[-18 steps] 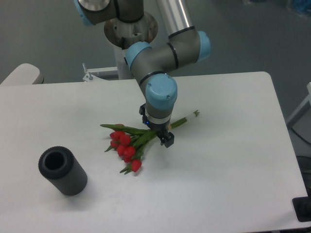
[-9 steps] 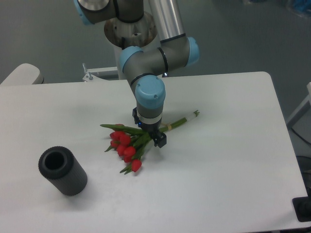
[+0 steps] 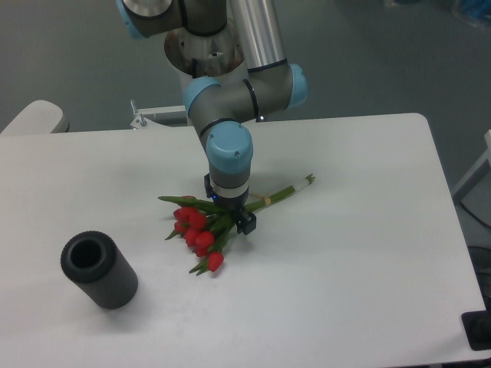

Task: Pick up the flowers from the table
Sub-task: 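Close the gripper on the stems below the tulip heads and lift, then carry the tulips toward the black vase and lower stems into it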

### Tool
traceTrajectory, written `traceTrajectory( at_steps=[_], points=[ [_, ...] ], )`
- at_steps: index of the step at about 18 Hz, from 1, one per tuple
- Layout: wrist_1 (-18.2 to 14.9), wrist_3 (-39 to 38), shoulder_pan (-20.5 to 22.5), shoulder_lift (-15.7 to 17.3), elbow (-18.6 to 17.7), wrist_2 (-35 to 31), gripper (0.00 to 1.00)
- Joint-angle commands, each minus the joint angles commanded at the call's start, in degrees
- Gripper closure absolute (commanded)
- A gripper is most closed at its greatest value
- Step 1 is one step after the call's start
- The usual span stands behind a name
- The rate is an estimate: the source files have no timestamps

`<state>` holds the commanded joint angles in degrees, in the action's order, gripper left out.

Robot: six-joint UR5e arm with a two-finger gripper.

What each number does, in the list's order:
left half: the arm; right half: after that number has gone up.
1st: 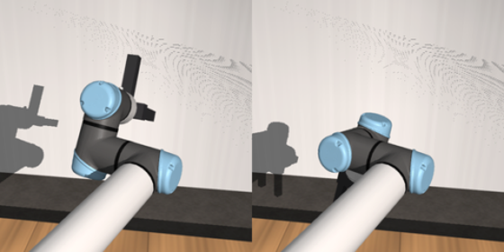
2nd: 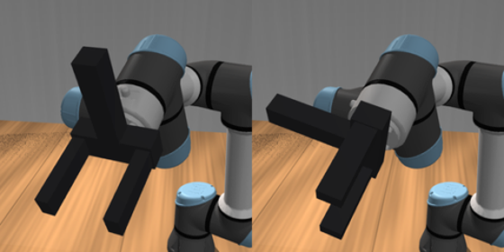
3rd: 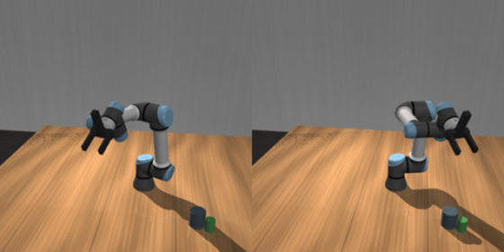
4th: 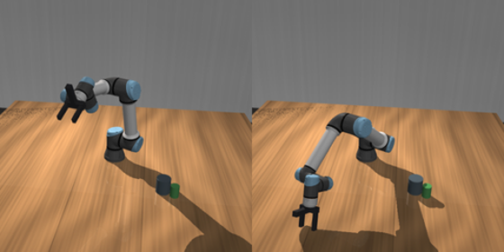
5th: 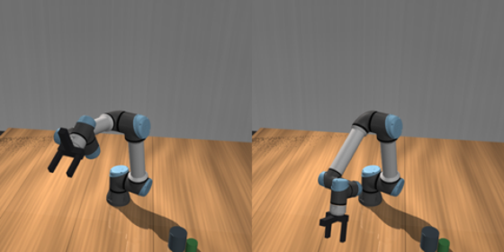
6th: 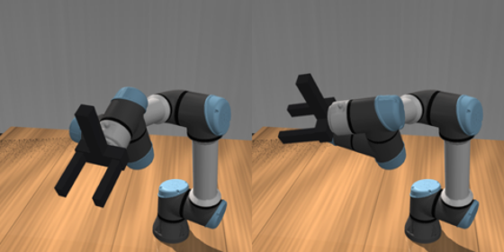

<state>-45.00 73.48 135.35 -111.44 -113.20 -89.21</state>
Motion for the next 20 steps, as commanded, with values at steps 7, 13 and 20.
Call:
traceTrajectory(
  at_steps=[7,13,20],
  points=[
    [0.1,0.6,0.2,0.0,1.1,0.1,0.69],
    [-0.9,0.9,0.6,1.1,4.8,0.4,0.69],
    [-5.4,0.7,0.7,4.2,15.5,6.8,0.68]
  ],
)
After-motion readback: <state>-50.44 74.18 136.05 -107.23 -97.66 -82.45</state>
